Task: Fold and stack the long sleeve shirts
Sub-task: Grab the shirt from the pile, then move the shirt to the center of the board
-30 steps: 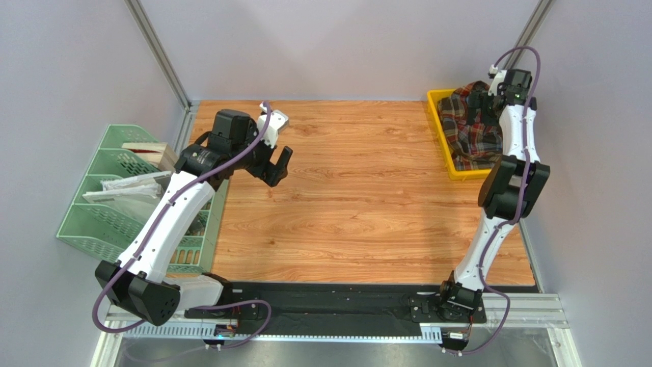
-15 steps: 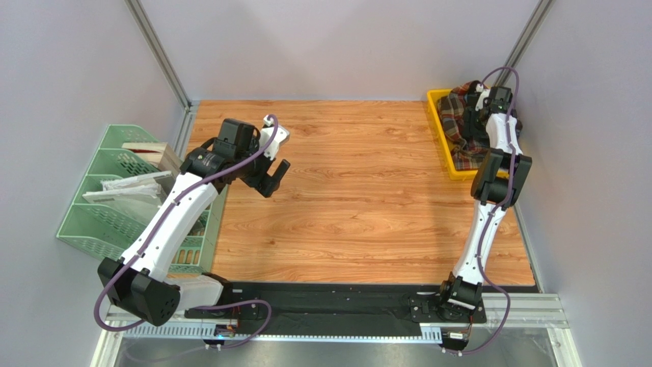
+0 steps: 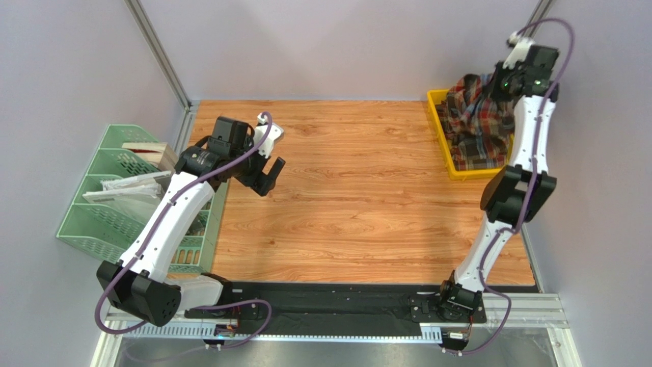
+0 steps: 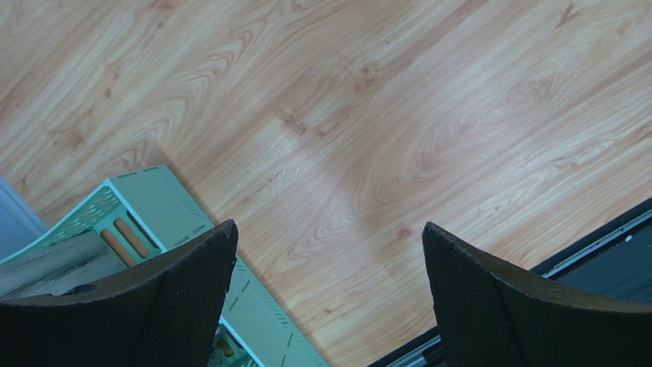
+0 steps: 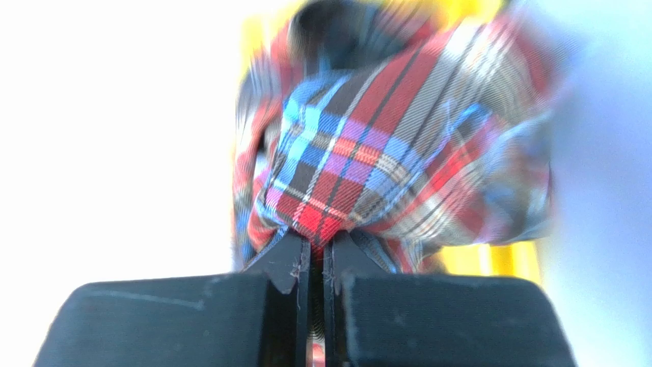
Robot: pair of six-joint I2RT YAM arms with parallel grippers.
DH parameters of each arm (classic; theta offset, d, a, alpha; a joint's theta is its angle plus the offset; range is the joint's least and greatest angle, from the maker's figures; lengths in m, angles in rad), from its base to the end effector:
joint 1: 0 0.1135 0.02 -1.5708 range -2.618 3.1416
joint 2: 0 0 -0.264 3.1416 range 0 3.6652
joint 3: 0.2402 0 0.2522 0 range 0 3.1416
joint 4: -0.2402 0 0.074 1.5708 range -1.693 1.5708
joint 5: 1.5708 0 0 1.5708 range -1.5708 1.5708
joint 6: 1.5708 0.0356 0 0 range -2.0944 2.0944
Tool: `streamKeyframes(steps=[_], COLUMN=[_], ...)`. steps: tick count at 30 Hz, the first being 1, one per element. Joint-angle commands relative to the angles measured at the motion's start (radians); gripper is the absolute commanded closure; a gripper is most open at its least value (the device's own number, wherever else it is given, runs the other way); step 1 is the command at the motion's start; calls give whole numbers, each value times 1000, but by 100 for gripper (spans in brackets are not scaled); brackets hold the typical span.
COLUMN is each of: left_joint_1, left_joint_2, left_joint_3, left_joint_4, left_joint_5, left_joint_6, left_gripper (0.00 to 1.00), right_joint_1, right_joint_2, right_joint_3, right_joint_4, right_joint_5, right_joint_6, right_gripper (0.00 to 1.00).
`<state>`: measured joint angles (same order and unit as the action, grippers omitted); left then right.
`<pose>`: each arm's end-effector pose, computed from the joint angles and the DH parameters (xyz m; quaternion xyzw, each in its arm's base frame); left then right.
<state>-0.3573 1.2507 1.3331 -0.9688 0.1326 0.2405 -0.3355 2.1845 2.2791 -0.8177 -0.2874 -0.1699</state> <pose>0.2281 -0.0902 0.3594 0.2980 0.8917 -0.0818 0.3306 0.4672 -0.1522 0.3406 0.0159 0.9039 0.0246 0.4267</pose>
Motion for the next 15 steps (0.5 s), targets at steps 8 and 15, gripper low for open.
streamKeyframes(steps=[8,15], left_joint_1=[127,156], left_joint_2=[-43,-62], left_joint_3=[60,54], left_joint_4=[38,48], left_joint_5=[82,93], left_joint_6=[-59,-78], left_gripper=[5,5], right_joint_1=[91,314], right_joint_2=[-497,-609], right_joint_3=[129,181], right_joint_4=[299,505], right_joint_5=[-346,-210], right_joint_6=[430,494], right_gripper=[100,100])
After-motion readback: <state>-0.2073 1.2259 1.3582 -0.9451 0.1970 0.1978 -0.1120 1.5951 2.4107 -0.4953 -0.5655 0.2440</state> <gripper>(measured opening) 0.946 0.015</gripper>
